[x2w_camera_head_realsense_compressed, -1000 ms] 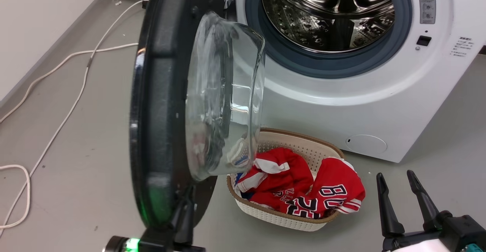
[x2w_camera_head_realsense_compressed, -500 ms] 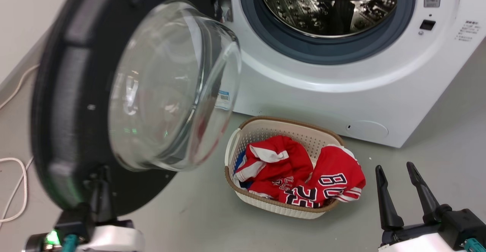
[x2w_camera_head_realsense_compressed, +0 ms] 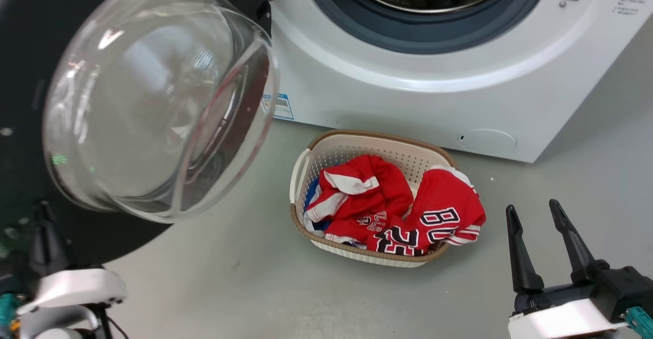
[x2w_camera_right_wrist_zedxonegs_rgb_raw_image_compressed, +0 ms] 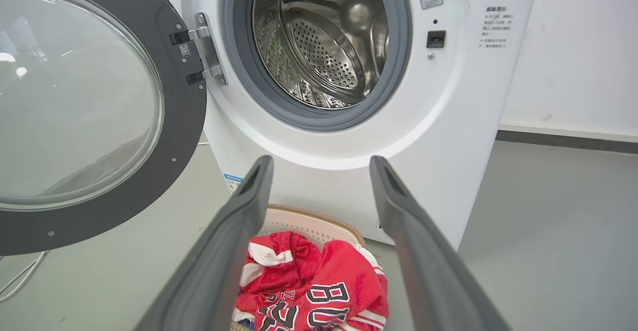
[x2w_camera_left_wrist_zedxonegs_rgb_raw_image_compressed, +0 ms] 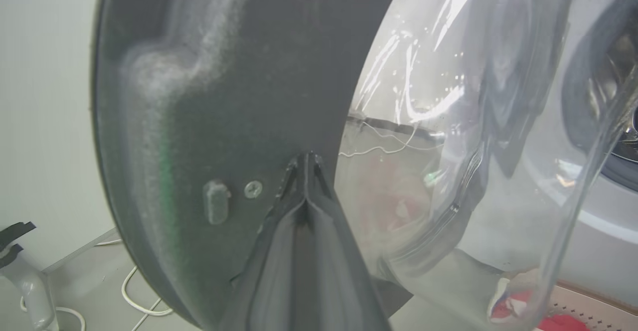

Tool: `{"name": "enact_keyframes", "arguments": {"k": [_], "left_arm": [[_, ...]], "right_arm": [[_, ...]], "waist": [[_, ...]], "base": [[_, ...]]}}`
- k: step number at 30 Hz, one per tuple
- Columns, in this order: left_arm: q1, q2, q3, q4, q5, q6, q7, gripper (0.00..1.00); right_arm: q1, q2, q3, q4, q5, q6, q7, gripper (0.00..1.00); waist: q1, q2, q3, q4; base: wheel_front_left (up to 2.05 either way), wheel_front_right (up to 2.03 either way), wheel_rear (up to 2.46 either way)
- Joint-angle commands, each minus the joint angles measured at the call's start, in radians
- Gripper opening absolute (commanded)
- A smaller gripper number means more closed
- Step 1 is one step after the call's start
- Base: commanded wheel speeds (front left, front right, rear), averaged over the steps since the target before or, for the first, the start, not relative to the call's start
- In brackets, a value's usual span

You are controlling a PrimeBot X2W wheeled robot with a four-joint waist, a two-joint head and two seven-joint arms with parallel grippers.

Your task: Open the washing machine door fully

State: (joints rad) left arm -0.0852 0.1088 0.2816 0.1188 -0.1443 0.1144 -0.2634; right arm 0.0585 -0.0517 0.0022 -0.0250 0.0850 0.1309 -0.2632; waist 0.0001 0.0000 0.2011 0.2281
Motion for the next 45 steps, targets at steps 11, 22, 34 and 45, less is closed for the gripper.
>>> {"name": "enact_keyframes", "arguments": {"k": [11, 22, 34, 45], "left_arm": [[-0.148, 0.043, 0.176, 0.103, 0.004, -0.058, -0.002, 0.0], [-0.266, 0.103, 0.288, 0.218, 0.001, -0.103, -0.002, 0.0], [-0.368, 0.159, 0.342, 0.359, 0.014, -0.135, -0.001, 0.0], [-0.381, 0.18, 0.382, 0.415, 0.045, -0.165, -0.002, 0.0]], "right_arm": [[-0.052, 0.003, -0.009, -0.016, -0.031, 0.0, -0.002, 1.0], [-0.083, 0.003, -0.008, -0.022, -0.042, 0.0, -0.002, 1.0], [-0.1, 0.003, -0.014, -0.028, -0.051, 0.0, -0.002, 1.0], [-0.087, 0.003, -0.012, -0.013, -0.04, 0.0, -0.002, 1.0]], "waist": [[-0.0001, 0.0, 0.079, -0.02], [-0.0001, 0.0, 0.115, -0.042], [-0.0001, 0.0, 0.144, -0.061], [-0.0001, 0.0, 0.114, -0.069]], "base": [[0.0, 0.0, 0.0], [0.0, 0.0, 0.0], [0.0, 0.0, 0.0], [0.0, 0.0, 0.0]]}}
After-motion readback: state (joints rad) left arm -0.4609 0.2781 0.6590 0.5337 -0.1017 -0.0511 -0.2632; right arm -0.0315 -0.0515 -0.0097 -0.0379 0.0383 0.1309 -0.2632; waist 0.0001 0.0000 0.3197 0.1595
